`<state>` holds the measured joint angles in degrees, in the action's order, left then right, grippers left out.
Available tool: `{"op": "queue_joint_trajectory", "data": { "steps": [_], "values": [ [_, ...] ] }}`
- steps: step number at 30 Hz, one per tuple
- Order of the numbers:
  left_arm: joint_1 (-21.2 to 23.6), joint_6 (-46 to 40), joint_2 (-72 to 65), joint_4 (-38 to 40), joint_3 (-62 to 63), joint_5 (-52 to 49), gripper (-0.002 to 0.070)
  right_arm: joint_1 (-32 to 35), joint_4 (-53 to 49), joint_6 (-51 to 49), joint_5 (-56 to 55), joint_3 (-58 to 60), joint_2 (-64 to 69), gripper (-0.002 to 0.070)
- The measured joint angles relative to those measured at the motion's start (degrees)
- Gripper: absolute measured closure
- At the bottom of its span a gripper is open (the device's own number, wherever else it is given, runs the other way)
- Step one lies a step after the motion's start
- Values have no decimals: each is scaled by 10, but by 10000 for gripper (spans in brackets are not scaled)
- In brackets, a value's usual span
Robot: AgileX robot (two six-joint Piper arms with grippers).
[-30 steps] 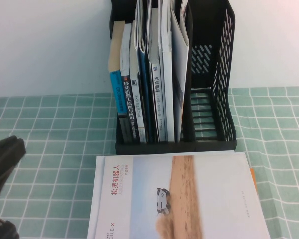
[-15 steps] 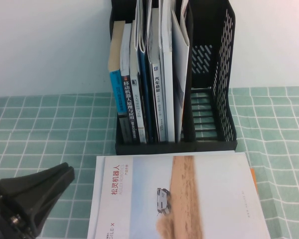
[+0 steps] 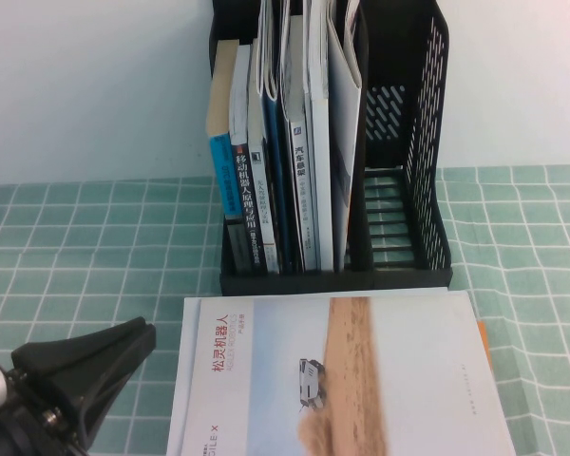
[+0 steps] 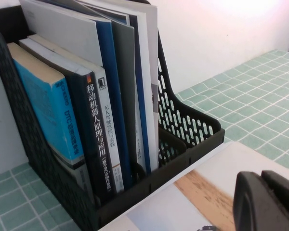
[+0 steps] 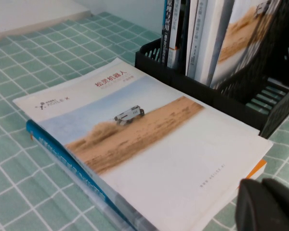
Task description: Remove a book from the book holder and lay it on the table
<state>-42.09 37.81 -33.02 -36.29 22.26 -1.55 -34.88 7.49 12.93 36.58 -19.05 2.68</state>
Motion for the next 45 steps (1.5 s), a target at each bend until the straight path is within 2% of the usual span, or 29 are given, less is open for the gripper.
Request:
{"op": "queue_joint_trajectory", "data": {
  "steps": [11, 15, 18, 26, 29, 32, 35, 42, 45],
  "values": [
    [0, 0, 1, 2, -9, 1, 678, 0, 3, 0, 0, 0, 0, 678],
    [7, -30, 25, 42, -36, -9, 678, 0, 3, 1, 0, 1, 0, 678],
    [47, -95, 73, 111, -61, -16, 678, 0, 3, 1, 0, 1, 0, 678],
    [260, -176, 227, 233, -123, -41, 678, 0, 3, 2, 0, 1, 0, 678],
    [330, -212, 283, 265, -151, -51, 678, 0, 3, 2, 0, 2, 0, 678],
    [379, -233, 328, 296, -179, -69, 678, 0, 3, 2, 0, 2, 0, 678],
    [401, -239, 337, 305, -207, -84, 678, 0, 3, 2, -1, 2, 0, 678],
    [389, -241, 337, 323, -237, -172, 678, 0, 3, 2, -1, 2, 0, 678],
    [389, -251, 337, 325, -237, -177, 678, 0, 3, 2, -1, 2, 0, 678]
  ]
}}
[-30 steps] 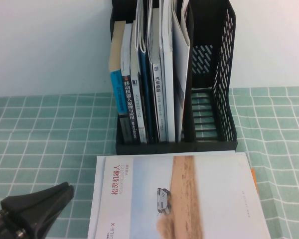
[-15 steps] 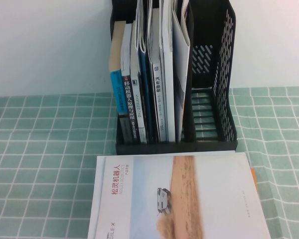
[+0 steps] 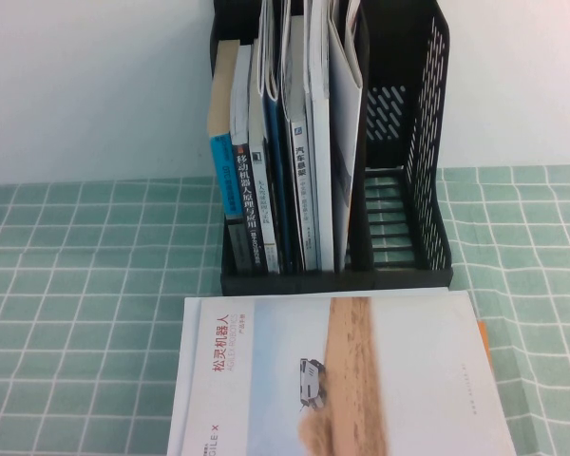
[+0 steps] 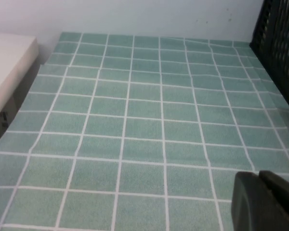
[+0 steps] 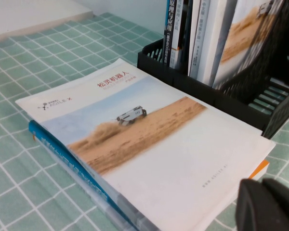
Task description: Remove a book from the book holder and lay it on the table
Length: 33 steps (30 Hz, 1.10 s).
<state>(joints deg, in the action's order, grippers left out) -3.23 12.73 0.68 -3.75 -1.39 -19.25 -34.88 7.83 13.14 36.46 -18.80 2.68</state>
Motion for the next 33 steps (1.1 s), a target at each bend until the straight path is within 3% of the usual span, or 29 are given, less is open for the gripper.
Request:
{"op": "queue_joint_trajectory", "data": {
  "steps": [33],
  "values": [
    [15, -22, 0, 6, 0, -1, 678, 0, 0, 0, 0, 0, 0, 678]
  ]
}}
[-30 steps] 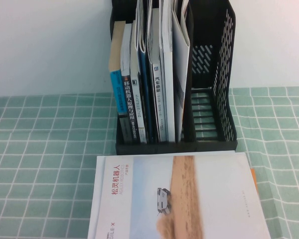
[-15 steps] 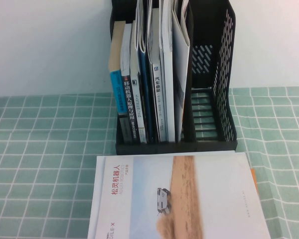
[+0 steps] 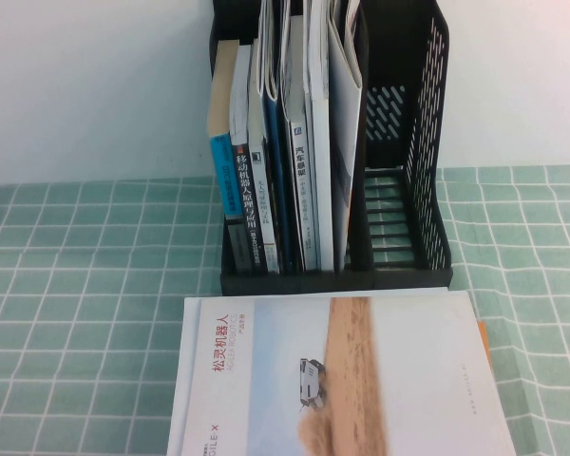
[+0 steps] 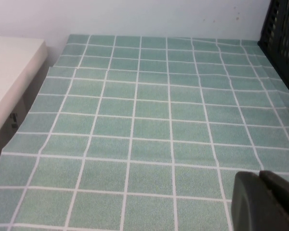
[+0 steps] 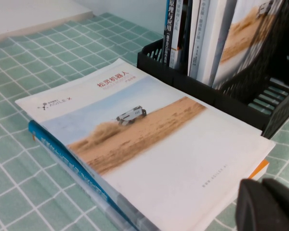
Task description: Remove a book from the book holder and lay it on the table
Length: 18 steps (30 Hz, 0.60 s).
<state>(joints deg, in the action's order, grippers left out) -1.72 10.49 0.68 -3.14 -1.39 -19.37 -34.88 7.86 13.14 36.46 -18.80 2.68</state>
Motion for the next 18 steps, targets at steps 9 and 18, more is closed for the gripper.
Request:
{"op": "queue_joint_trajectory", "data": {
  "steps": [9, 18],
  "values": [
    [0, 0, 0, 0, 0, 0, 678, 0, -58, 0, -1, 1, 0, 678],
    [0, 0, 0, 1, 0, 0, 678, 117, -136, 0, -123, 63, -19, 678]
  ]
}}
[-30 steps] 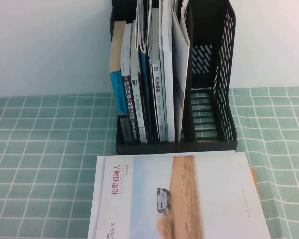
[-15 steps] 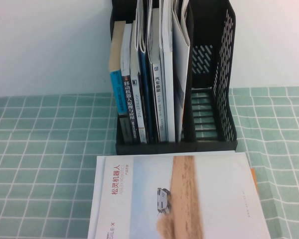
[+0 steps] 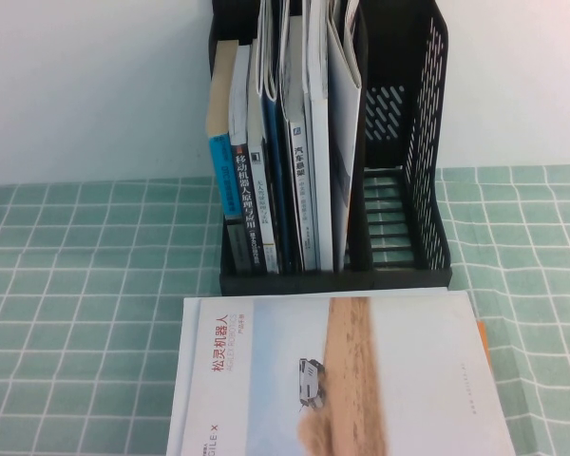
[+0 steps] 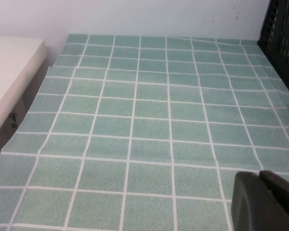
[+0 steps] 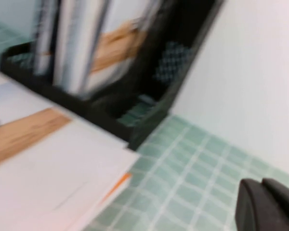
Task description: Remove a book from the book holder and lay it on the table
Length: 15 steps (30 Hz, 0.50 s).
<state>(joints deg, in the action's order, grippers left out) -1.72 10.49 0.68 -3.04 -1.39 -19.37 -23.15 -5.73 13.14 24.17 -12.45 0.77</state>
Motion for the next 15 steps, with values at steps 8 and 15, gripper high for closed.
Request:
{"op": "queue_joint_trajectory", "data": {
  "steps": [8, 15],
  "values": [
    [0, 0, 0, 0, 1, -1, 678, 147, 1, -13, -113, 81, -14, 678],
    [0, 0, 0, 0, 1, -2, 678, 200, 1, -88, -123, 138, -14, 678]
  ]
}}
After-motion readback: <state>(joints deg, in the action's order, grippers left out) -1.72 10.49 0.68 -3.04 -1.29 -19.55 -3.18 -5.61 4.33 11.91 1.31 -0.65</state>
